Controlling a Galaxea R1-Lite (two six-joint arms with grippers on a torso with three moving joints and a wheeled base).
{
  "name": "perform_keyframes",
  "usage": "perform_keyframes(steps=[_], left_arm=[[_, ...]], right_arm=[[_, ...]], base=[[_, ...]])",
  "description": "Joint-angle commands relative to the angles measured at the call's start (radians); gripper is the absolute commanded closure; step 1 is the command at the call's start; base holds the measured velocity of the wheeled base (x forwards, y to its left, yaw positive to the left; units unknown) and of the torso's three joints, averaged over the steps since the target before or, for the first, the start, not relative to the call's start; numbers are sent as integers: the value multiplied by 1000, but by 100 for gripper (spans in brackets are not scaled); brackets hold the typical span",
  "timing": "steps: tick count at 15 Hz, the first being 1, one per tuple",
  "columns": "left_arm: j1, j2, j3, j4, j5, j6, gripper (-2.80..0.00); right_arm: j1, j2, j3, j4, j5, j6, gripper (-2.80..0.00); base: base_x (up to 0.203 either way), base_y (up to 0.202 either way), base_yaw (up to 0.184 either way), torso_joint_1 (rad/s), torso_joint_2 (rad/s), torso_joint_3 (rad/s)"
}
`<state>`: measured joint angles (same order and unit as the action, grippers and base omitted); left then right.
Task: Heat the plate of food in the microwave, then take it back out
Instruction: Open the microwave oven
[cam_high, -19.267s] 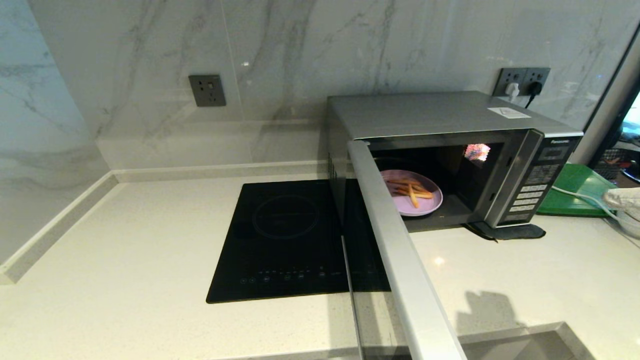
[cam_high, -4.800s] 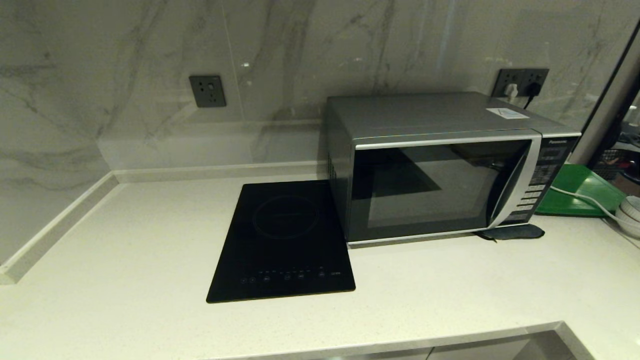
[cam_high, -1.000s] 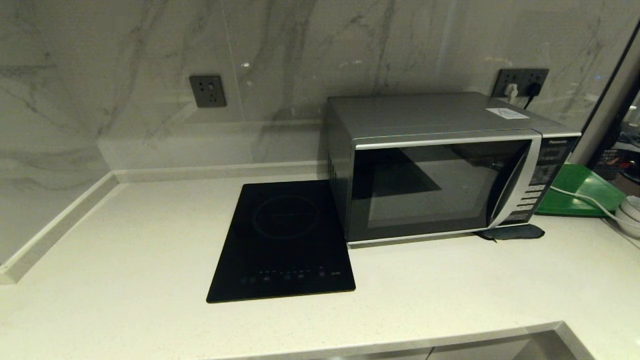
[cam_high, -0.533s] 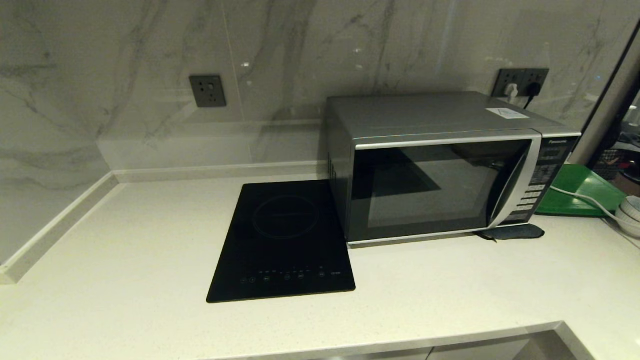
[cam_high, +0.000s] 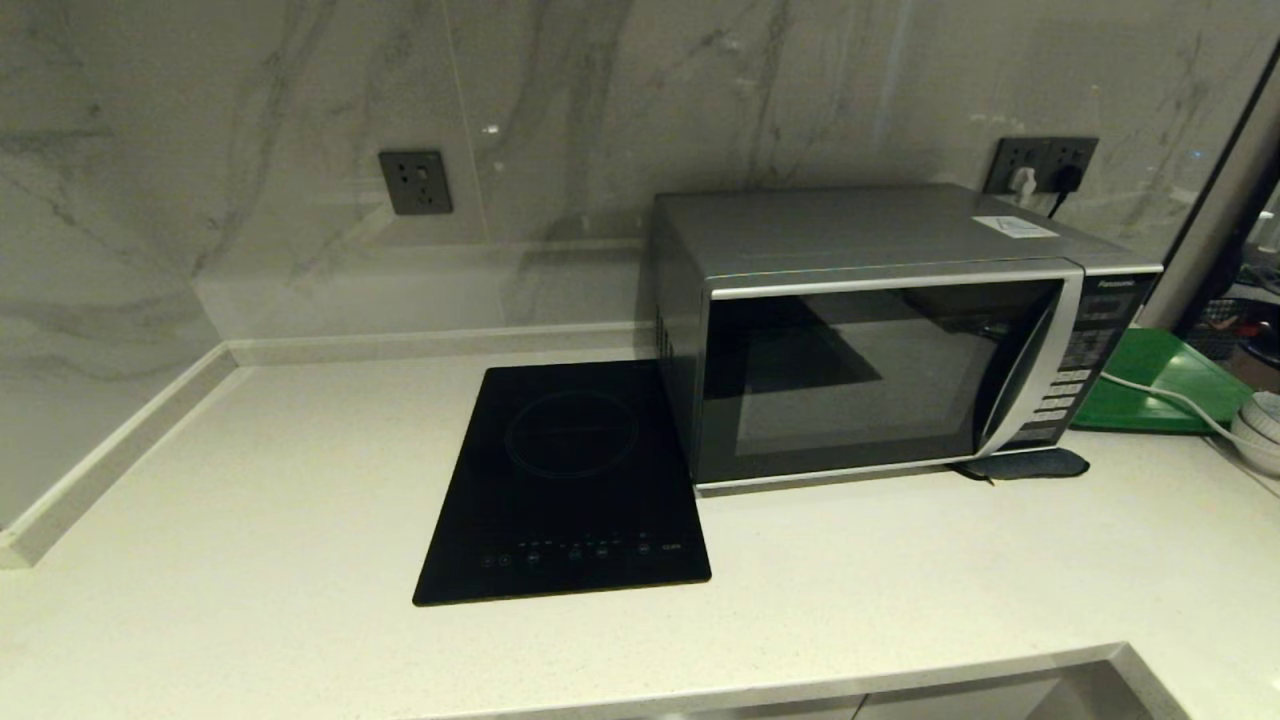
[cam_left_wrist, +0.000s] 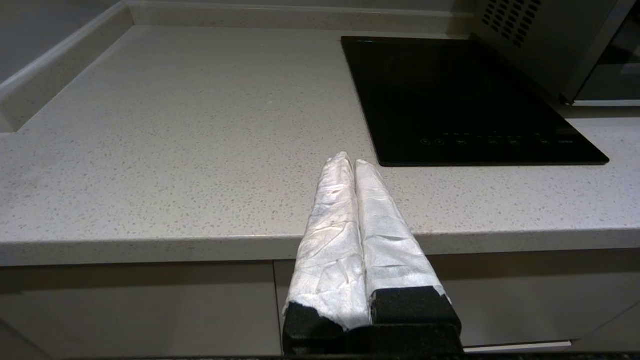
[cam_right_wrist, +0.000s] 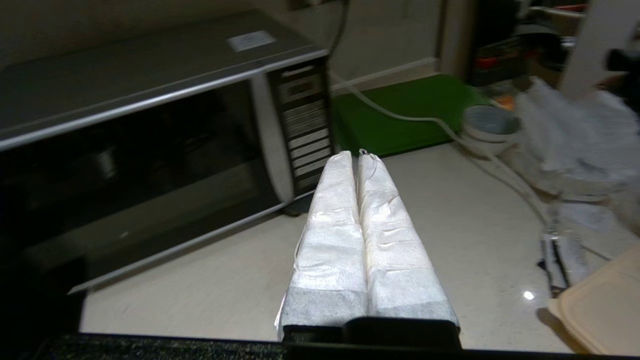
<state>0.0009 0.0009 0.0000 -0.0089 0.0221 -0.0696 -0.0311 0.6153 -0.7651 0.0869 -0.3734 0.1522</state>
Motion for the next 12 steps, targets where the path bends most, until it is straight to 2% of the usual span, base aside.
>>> perform_keyframes(steps=[1, 3, 8, 12], left_arm=[[1, 1, 0, 0, 1, -1, 0], [1, 1, 0, 0, 1, -1, 0], [1, 1, 0, 0, 1, -1, 0], [1, 1, 0, 0, 1, -1, 0]], right_arm=[[-4, 201, -21, -90, -142, -27, 0], [-4, 264, -14, -133, -195, -51, 0], [-4, 357, 12, -157, -229, -14, 0], [-3, 406, 13, -151, -392, 2, 0]], base=[[0, 0, 0, 0, 0, 0], [0, 0, 0, 0, 0, 0], [0, 0, 0, 0, 0, 0], [0, 0, 0, 0, 0, 0]])
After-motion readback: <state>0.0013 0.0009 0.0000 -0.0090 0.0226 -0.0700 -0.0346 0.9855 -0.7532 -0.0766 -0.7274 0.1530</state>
